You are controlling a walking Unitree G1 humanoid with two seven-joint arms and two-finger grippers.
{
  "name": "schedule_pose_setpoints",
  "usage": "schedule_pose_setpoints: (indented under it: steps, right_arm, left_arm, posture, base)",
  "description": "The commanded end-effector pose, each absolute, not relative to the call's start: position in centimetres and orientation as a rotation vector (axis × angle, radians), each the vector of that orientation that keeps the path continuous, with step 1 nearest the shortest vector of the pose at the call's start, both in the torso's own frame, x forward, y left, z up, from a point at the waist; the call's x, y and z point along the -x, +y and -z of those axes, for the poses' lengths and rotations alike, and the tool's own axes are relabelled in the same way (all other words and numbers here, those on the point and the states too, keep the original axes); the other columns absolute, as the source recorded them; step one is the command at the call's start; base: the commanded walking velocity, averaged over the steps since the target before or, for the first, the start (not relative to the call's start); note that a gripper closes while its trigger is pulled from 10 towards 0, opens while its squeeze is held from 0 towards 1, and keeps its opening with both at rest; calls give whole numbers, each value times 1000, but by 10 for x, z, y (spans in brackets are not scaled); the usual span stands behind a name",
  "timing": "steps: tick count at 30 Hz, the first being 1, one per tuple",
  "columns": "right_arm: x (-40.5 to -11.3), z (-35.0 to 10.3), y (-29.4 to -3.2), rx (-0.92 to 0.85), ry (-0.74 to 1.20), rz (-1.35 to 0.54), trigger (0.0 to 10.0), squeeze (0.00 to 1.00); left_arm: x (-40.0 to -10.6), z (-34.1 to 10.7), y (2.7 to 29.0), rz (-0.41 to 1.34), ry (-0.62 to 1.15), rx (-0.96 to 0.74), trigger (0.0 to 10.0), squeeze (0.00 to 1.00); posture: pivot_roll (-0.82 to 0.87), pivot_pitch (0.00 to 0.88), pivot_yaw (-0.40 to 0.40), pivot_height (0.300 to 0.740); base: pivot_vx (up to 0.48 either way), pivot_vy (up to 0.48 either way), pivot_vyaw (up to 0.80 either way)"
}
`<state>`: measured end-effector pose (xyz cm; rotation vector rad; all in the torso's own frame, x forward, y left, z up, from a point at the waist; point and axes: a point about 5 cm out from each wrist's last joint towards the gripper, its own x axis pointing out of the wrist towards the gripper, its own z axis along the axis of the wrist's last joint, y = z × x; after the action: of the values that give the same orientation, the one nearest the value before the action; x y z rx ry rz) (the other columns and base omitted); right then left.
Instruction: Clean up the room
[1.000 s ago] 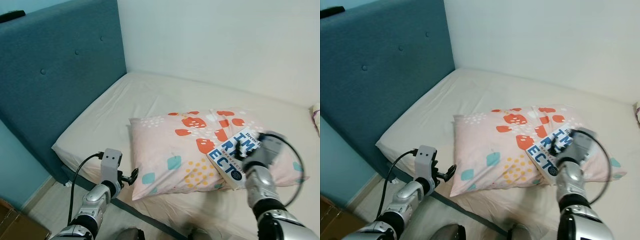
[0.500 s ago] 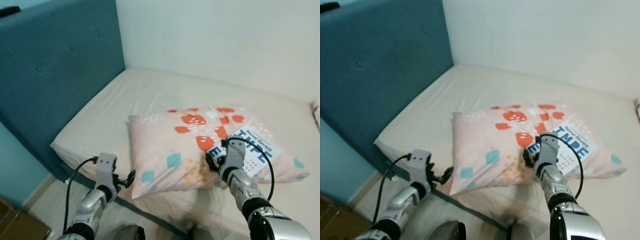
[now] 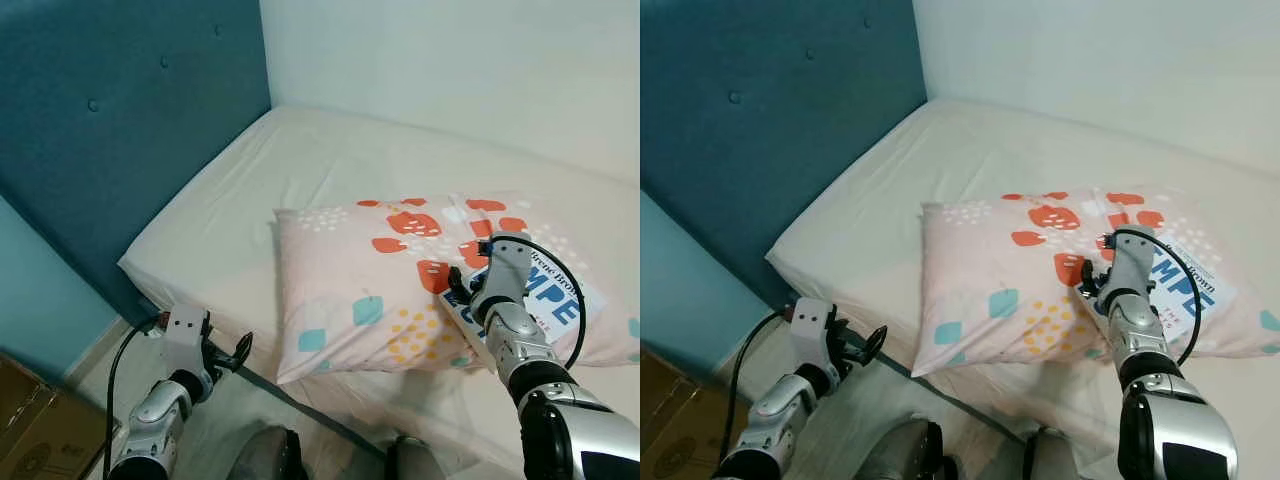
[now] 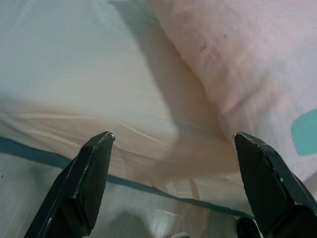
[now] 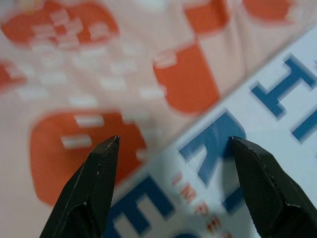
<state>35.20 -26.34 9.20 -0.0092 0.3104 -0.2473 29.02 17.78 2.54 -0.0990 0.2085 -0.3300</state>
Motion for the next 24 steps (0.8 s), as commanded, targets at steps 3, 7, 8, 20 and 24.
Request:
schedule_pose_setpoints:
  steps: [3,7,8,20,24]
  right_arm:
    - [-324,-53,-276,35,543,307,10000,0]
    - [-311,-46,-294,104,645,369,10000,0]
    - [-307,-47,-301,122,668,393,10000,0]
    - [-294,-75,-355,299,766,530,10000,0]
    - [-285,-77,-367,406,841,545,10000,0]
  left_arm:
    - [-288,-22,178,337,239,104,10000,0]
    - [-292,-26,177,338,230,110,10000,0]
    - [-293,-27,177,338,226,112,10000,0]
    - [-299,-29,166,333,222,136,10000,0]
    - [-300,-30,165,329,221,142,10000,0]
  posture:
    - [207,250,47,645]
    - [197,230,39,645]
    - [197,230,39,645]
    - [161,179,12,645]
    - [157,172,8,645]
  base:
    - [0,0,0]
    - [0,0,0]
    - [0,0,0]
    - [0,0,0]
    - [0,0,0]
